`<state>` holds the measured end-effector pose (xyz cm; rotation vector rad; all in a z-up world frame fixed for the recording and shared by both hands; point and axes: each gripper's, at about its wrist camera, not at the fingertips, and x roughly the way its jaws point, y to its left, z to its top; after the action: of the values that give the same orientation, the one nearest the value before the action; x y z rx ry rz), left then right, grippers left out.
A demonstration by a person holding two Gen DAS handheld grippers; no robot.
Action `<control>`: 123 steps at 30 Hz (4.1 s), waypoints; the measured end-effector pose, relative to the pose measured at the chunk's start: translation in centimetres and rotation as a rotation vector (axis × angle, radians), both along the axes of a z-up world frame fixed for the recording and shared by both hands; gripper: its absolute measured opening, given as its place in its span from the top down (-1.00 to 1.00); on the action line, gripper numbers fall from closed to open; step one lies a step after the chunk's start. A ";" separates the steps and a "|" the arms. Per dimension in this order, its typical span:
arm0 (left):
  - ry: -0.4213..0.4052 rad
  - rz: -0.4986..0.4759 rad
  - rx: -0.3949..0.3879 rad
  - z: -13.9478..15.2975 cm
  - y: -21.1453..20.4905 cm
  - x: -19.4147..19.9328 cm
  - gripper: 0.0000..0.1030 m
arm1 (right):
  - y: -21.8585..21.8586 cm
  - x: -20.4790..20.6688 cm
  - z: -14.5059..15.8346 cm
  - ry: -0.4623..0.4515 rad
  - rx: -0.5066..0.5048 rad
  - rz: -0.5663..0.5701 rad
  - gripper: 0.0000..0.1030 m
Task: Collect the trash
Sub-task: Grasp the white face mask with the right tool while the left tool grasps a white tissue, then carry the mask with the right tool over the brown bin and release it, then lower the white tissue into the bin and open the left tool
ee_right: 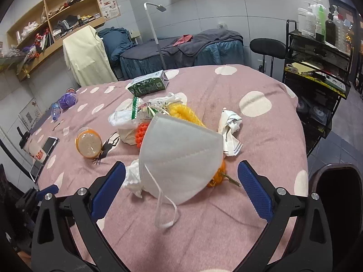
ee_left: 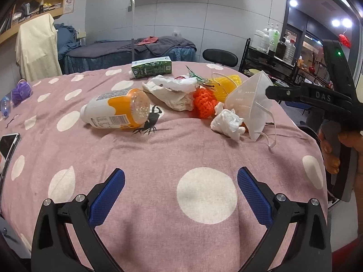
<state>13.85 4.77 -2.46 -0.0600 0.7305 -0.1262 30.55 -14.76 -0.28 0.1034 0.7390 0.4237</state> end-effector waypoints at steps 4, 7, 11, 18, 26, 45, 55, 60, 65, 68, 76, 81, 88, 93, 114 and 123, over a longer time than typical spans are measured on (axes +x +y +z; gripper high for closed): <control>0.008 -0.022 -0.001 -0.1 -0.7 0.7 -0.89 | 1.2 2.1 -0.5 0.001 -0.056 0.021 -0.90; 0.009 -0.033 0.007 0.0 -1.1 1.0 -0.89 | 1.2 3.2 -1.4 0.044 -0.044 0.015 -0.83; 0.021 -0.039 0.003 -0.1 -1.4 1.7 -0.89 | 0.8 3.6 -1.9 0.064 -0.034 0.003 0.02; 0.055 -0.044 -0.044 -0.5 -1.9 3.6 -0.88 | -0.7 1.8 -1.3 0.038 -0.001 -0.005 0.39; 0.069 -0.074 -0.076 -0.1 -3.6 6.1 -0.63 | -3.2 -1.5 1.3 -0.024 0.033 -0.048 0.44; 0.134 -0.105 -0.108 -1.1 -7.2 10.0 0.71 | -8.7 -8.1 1.9 -0.121 0.018 -0.197 0.44; 0.000 -0.138 -0.167 2.4 -8.5 5.1 0.71 | -12.1 -11.2 1.7 -0.166 0.039 -0.308 0.44; -0.057 -0.189 -0.181 3.8 -10.6 3.2 0.71 | -15.1 -12.6 1.4 -0.167 0.057 -0.386 0.44; -0.071 -0.264 -0.211 4.3 -13.5 2.0 0.71 | -18.6 -13.4 0.9 -0.152 0.055 -0.489 0.44; -0.066 -0.313 -0.222 4.3 -15.5 1.8 0.71 | -21.3 -13.4 -0.2 -0.118 0.055 -0.564 0.44; -0.047 -0.440 -0.208 3.5 -20.9 1.6 0.71 | -27.1 -11.9 -4.9 0.041 0.004 -0.714 0.44; -0.026 -0.499 -0.195 3.1 -23.8 1.8 0.71 | -29.2 -10.0 -9.0 0.170 -0.030 -0.742 0.43; 0.013 -0.551 -0.169 2.3 -26.5 2.0 0.71 | -29.0 -9.5 -12.1 0.229 -0.060 -0.735 -0.37; 0.036 -0.583 -0.149 1.8 -28.0 1.9 0.71 | -28.5 -10.9 -11.5 0.192 -0.081 -0.744 -0.42; 0.078 -0.628 -0.114 0.6 -31.4 2.5 0.71 | -30.7 -15.5 -7.3 0.072 -0.074 -0.832 -0.62; 0.146 -0.686 -0.061 -1.0 -34.7 3.3 0.71 | -32.4 -17.1 -6.1 0.051 -0.052 -0.921 -0.62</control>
<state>17.18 -29.93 -3.49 0.1276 0.8695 -0.8060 13.49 -47.20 -6.37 0.3853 0.6756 -0.4770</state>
